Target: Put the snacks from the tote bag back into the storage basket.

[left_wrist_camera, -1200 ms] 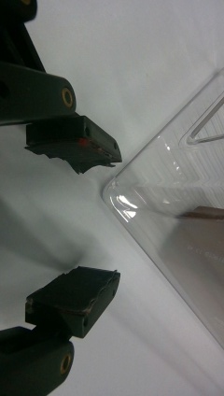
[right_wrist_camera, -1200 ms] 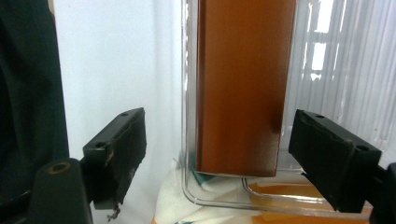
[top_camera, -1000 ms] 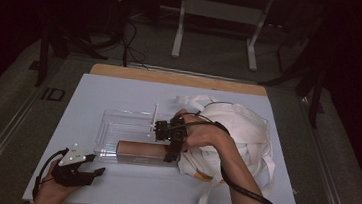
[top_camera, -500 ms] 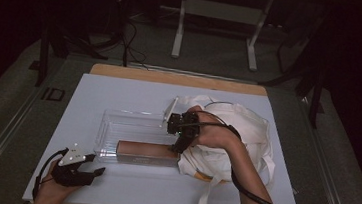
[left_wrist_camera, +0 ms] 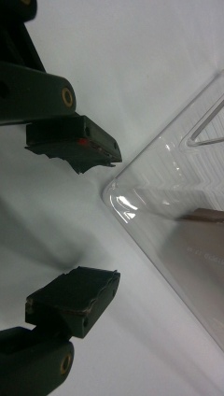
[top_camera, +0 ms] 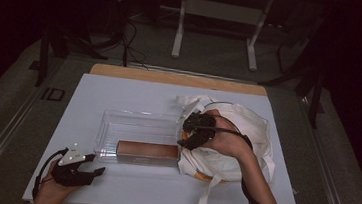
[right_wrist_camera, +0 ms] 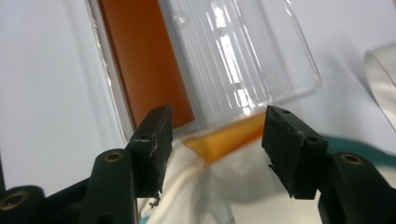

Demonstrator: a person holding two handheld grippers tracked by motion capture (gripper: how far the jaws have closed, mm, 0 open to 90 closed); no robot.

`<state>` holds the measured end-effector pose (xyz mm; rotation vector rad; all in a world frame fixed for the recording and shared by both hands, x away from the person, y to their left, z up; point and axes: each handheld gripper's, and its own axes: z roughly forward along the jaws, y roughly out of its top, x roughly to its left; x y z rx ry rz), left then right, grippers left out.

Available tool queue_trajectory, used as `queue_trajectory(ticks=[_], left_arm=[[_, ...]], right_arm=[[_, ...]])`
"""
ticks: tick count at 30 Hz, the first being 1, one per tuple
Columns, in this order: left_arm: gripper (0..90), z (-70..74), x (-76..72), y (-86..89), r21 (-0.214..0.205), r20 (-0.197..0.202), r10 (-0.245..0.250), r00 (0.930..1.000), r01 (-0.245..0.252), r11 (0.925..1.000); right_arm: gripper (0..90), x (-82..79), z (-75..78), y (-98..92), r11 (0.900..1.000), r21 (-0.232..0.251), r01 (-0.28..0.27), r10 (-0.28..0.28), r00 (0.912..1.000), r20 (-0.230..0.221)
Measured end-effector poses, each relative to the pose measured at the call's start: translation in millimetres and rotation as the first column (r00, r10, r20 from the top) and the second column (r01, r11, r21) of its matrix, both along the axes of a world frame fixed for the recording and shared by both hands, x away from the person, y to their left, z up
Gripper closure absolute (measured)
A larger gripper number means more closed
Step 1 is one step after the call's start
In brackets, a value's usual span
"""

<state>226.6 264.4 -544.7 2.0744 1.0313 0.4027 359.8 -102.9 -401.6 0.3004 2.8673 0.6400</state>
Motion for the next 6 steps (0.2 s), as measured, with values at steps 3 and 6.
queue_trajectory(ticks=[3, 6], left_arm=[[37.1, 0.0, 0.1, 0.0, 0.001, 0.001, 0.000, 1.0000, 0.000, 1.0000], [37.1, 0.0, 0.0, 0.0, 0.002, 0.001, 0.001, 1.0000, -0.001, 1.0000]], right_arm=[[43.4, -2.2, -1.2, -13.0, 0.9991, 0.019, 0.038, -0.039, 0.9992, 0.012], [44.3, -5.6, -4.4, -33.4, 0.9952, 0.047, 0.086, -0.087, 0.9958, 0.028]])
